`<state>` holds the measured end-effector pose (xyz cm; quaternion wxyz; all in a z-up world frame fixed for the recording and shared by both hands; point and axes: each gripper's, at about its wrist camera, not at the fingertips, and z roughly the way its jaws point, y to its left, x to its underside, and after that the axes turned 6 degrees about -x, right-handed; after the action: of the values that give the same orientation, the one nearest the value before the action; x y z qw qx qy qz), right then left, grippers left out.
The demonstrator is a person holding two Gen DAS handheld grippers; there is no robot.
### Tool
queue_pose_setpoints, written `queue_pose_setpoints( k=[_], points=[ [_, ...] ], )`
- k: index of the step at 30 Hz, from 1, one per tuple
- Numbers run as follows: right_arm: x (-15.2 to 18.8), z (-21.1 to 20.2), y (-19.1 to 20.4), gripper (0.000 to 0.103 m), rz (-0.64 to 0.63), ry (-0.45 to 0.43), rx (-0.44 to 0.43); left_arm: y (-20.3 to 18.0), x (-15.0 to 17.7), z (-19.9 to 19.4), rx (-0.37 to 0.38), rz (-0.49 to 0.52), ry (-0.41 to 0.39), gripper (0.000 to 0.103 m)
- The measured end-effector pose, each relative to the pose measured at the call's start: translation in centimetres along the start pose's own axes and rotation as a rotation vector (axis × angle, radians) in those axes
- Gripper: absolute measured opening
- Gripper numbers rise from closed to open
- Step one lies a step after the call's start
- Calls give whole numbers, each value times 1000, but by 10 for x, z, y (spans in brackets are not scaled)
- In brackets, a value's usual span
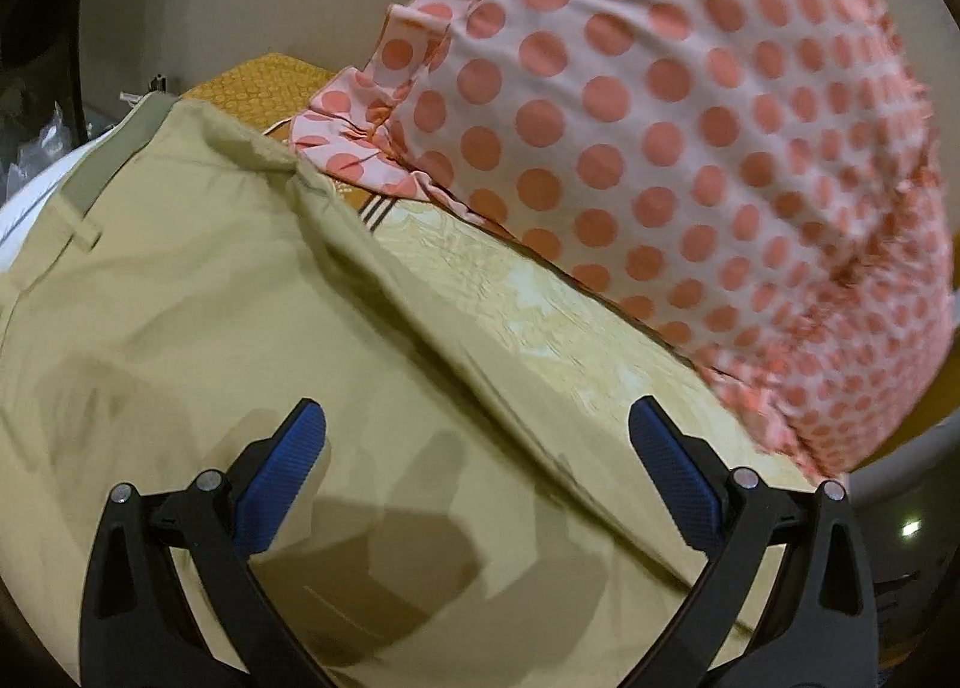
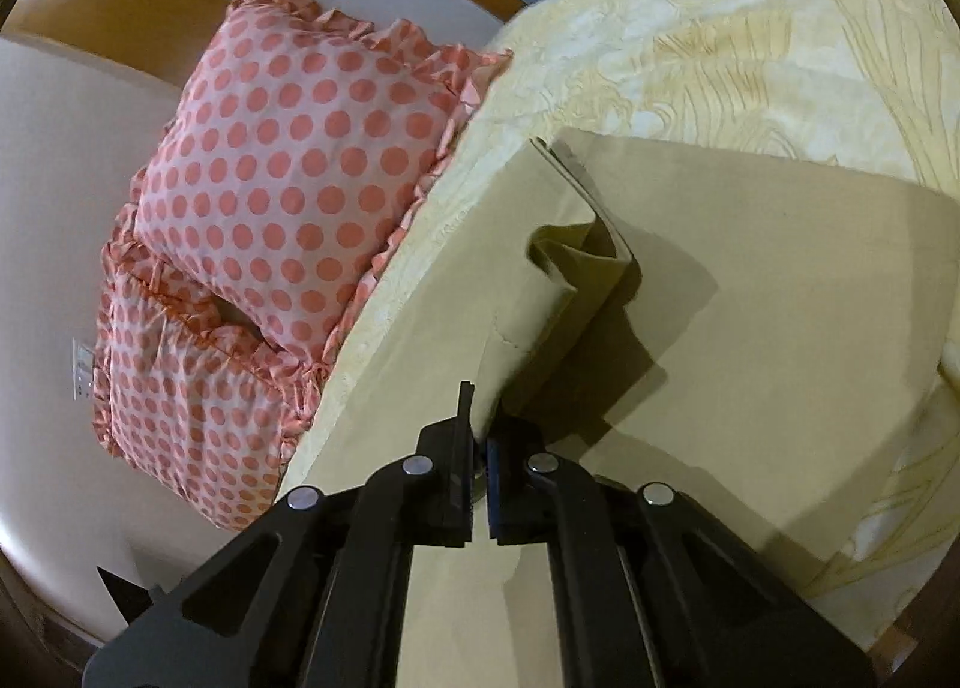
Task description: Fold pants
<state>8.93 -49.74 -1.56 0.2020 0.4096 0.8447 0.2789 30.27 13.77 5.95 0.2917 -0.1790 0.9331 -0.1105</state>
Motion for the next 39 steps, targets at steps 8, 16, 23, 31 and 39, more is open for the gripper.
queue_pose_setpoints(
  k=[8, 16, 23, 31, 39],
  points=[
    [-11, -11, 18, 3, -56, -43, -45, 3, -11, 30, -59, 14, 48, 4],
    [-13, -65, 29, 3, -157, -136, -47, 57, 95, -131, 65, 65, -144, 5],
    [5, -84, 2, 3, -148, -144, 19, 115, 212, -166, 52, -31, -99, 6],
    [19, -107, -17, 52, -166, -204, 170, 125, 258, -173, 18, -2, -191, 36],
    [27, -96, -25, 52, -255, -281, 231, 132, 271, -188, -26, -10, -302, 69]
  ],
)
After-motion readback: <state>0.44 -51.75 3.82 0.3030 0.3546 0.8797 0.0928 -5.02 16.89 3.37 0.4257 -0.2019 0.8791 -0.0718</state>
